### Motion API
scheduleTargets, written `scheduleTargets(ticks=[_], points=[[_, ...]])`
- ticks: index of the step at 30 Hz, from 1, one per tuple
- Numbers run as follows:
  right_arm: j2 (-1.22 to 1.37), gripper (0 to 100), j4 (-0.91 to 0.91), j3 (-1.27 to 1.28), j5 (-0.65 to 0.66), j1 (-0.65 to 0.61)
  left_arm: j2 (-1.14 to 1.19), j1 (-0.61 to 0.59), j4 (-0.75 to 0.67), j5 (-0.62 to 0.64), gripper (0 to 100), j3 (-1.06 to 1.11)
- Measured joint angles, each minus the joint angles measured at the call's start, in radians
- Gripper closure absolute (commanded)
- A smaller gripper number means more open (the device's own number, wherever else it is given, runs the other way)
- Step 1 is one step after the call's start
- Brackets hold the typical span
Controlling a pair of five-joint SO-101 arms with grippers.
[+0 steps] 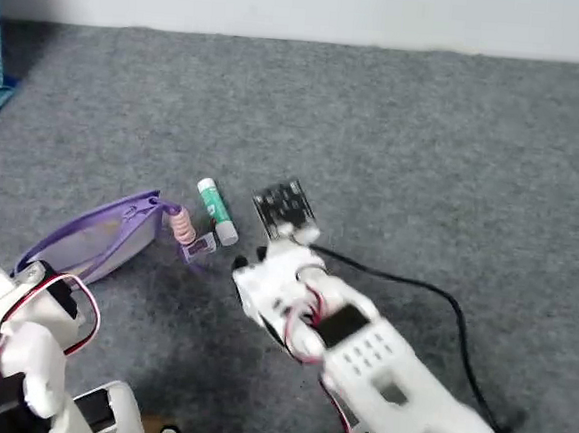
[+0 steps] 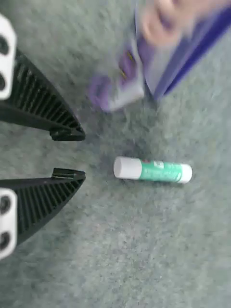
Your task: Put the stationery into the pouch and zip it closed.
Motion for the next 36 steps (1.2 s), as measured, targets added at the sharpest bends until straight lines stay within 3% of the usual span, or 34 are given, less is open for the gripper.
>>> scheduleTargets(ticks=[4, 10, 24, 26, 29, 32, 36], points=[[0.282, 88.8, -0.034, -0.173, 0.000, 0.040, 0.000, 0.000, 0.000, 0.000, 99, 0.000], [0.578, 75.3, -0.038, -0.394, 0.000, 0.041, 0.000, 0.000, 0.000, 0.002, 99, 0.000], [0.918, 77.9, -0.038, -0.694, 0.002, 0.012, 0.000, 0.000, 0.000, 0.002, 99, 0.000], [0.965, 82.0, -0.038, -0.709, 0.002, 0.005, 0.000, 0.000, 0.000, 0.002, 99, 0.000], [0.994, 98.3, -0.040, -0.724, 0.005, 0.009, 0.000, 0.000, 0.000, 0.002, 99, 0.000], [0.996, 95.0, -0.040, -0.726, 0.020, 0.040, 0.000, 0.000, 0.000, 0.002, 99, 0.000], [0.994, 99.3, 0.002, -0.727, 0.029, 0.055, 0.000, 0.000, 0.000, 0.002, 99, 0.000]])
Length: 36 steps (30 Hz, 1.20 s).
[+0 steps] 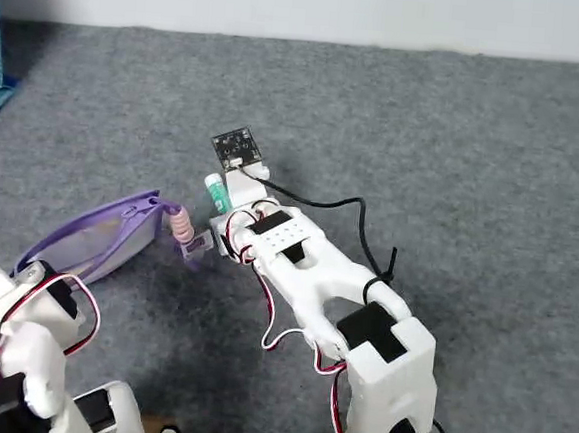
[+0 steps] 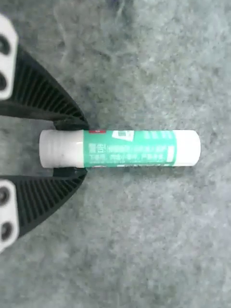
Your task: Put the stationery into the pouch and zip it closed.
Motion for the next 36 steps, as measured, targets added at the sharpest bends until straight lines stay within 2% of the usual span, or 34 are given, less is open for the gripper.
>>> scheduleTargets(ticks=[7, 19, 26, 31, 36], points=[[-0.160, 99.1, 0.250, 0.054, 0.000, 0.002, 0.000, 0.000, 0.000, 0.000, 99, 0.000], [-0.724, 98.3, 0.468, 0.532, 0.098, 0.035, 0.000, 0.000, 0.000, 0.000, 99, 0.000], [-0.815, 82.8, 0.674, 0.568, 0.101, 0.041, 0.000, 0.000, 0.000, 0.000, 99, 0.000], [-0.815, 82.7, 0.687, 0.568, 0.101, 0.041, 0.000, 0.000, 0.006, 0.000, 99, 0.000], [-0.815, 82.7, 0.600, 0.568, 0.101, 0.041, 0.000, 0.000, 0.006, 0.000, 99, 0.000]])
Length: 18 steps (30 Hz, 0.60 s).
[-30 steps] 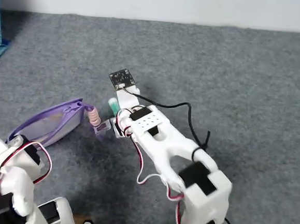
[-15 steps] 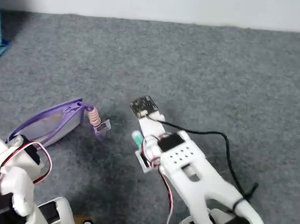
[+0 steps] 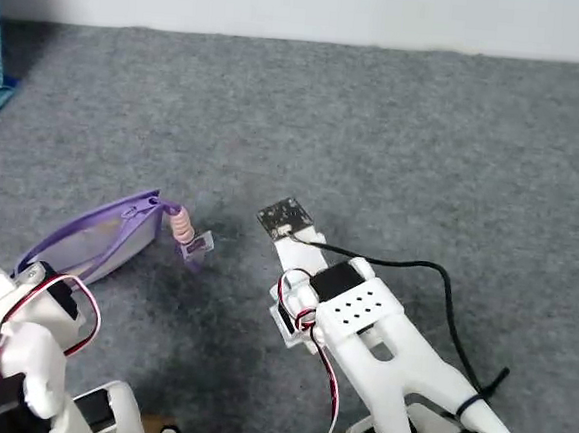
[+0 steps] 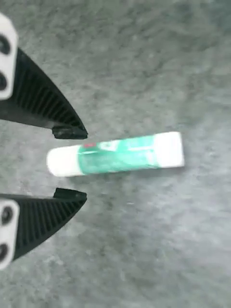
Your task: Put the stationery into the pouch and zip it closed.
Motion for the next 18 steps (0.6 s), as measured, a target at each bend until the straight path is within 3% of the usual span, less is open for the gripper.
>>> scheduleTargets(ticks=[9, 18], points=[[0.009, 84.3, -0.149, -0.002, 0.000, -0.091, 0.000, 0.000, 0.000, 0.000, 99, 0.000], [0.256, 88.8, -0.302, -0.057, 0.002, -0.061, 0.000, 0.000, 0.000, 0.000, 99, 0.000]])
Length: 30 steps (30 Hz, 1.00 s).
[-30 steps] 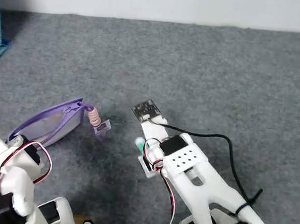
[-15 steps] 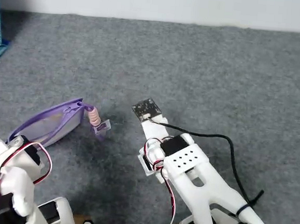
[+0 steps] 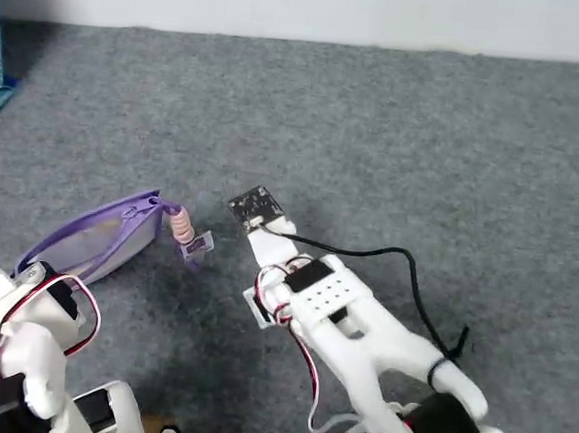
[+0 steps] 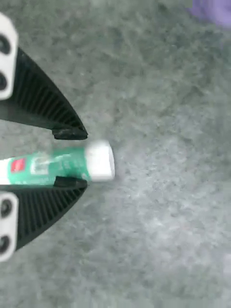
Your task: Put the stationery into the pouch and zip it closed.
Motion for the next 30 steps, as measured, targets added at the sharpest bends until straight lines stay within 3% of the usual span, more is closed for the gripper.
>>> scheduleTargets(ticks=[13, 19, 25, 30], points=[[0.097, 99.6, 0.000, -0.071, 0.032, 0.032, -0.005, 0.000, 0.012, 0.000, 99, 0.000], [0.063, 99.1, 0.103, -0.081, 0.032, 0.031, -0.005, 0.000, 0.012, 0.000, 99, 0.000], [-0.158, 99.1, 0.253, -0.081, 0.032, 0.011, -0.005, 0.002, 0.012, 0.000, 99, 0.000], [-0.445, 99.1, 0.345, -0.080, 0.032, -0.012, -0.009, 0.137, 0.012, 0.000, 99, 0.000]])
